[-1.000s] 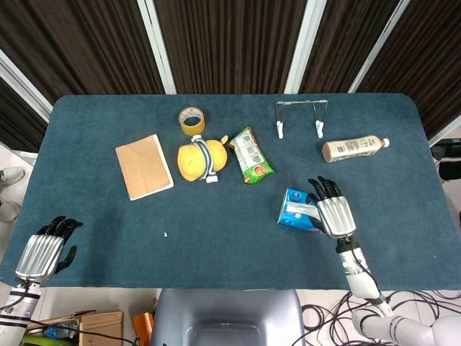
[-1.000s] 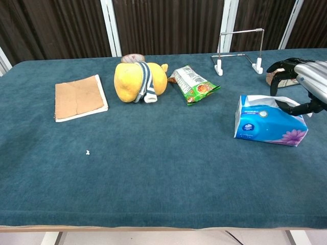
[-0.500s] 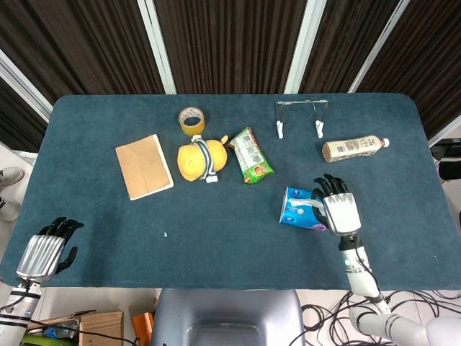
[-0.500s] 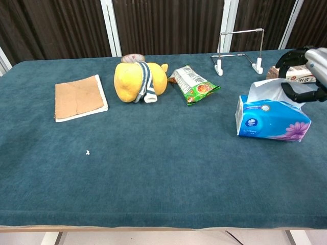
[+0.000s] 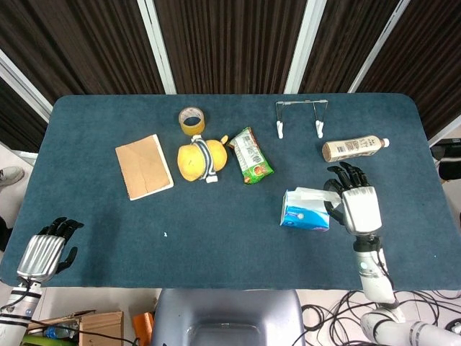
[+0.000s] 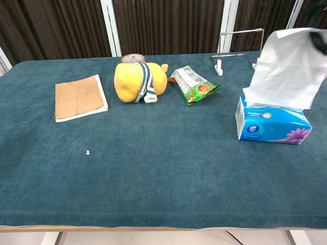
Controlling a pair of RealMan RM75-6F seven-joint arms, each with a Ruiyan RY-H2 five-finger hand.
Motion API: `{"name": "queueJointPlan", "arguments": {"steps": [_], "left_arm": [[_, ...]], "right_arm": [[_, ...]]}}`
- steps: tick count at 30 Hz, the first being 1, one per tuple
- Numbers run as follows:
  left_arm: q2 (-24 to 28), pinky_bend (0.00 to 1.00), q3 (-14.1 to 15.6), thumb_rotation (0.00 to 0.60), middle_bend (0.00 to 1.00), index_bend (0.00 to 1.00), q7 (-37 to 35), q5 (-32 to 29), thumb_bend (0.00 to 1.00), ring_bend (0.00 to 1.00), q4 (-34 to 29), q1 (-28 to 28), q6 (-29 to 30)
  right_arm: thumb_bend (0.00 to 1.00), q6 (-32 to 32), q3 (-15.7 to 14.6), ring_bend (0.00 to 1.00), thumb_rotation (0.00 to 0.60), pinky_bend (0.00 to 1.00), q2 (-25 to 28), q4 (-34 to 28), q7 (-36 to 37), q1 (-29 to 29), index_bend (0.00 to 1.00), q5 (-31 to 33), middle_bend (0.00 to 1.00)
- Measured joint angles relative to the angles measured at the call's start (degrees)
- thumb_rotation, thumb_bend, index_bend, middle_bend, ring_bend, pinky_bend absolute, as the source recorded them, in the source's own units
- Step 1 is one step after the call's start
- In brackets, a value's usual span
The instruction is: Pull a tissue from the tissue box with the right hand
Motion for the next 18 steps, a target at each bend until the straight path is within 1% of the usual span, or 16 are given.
{"name": "queueJointPlan", "arguments": {"steps": [1, 4, 8, 13, 17, 18], "left_arm": [[0.0, 0.39, 0.0, 0.600, 0.27, 0.28, 0.2, 0.0, 0.46, 0.17, 0.0, 0.0, 0.1], [-0.1, 0.39, 0.0, 0.600, 0.27, 0.28, 0.4, 0.2, 0.46, 0.17, -0.1, 0.1, 0.4], [0.1, 0.39, 0.0, 0.600, 0.26, 0.28, 0.2, 0.5, 0.46, 0.17, -0.3, 0.3, 0.9], [0.1, 0.39, -0.2, 0.600, 0.26, 0.28, 0.4, 0.7, 0.46, 0.17, -0.5, 0.6, 1.8], [0.0, 0.39, -0.1, 0.600, 0.26, 0.28, 0.6, 1.0, 0.46, 0.17, -0.6, 0.7, 1.9], [0.0, 0.39, -0.1, 0.600, 0.26, 0.28, 0.6, 1.1, 0.46, 0.17, -0.6, 0.7, 1.9]], "right_arm": [[0.55, 0.8, 0.0, 0.17, 0.600, 0.26, 1.8, -2.2, -0.3, -0.7, 0.83, -0.3, 0.29], [0.55, 2.4, -0.8, 0.17, 0.600, 0.26, 5.9, -5.9, -1.2, -3.1, 0.83, -1.1, 0.29], [0.55, 4.3, -3.3, 0.17, 0.600, 0.26, 9.9, -6.9, -2.4, -6.9, 0.83, -2.0, 0.29], [0.55, 6.4, -5.9, 0.17, 0.600, 0.26, 11.3, -4.3, -0.7, -10.9, 0.83, -2.4, 0.29], [0.55, 6.2, -6.8, 0.17, 0.600, 0.26, 11.1, -0.2, 3.0, -12.3, 0.82, -1.6, 0.29], [0.55, 5.8, -6.9, 0.17, 0.600, 0.26, 11.0, 0.9, 3.9, -12.5, 0.80, -1.2, 0.29]]}}
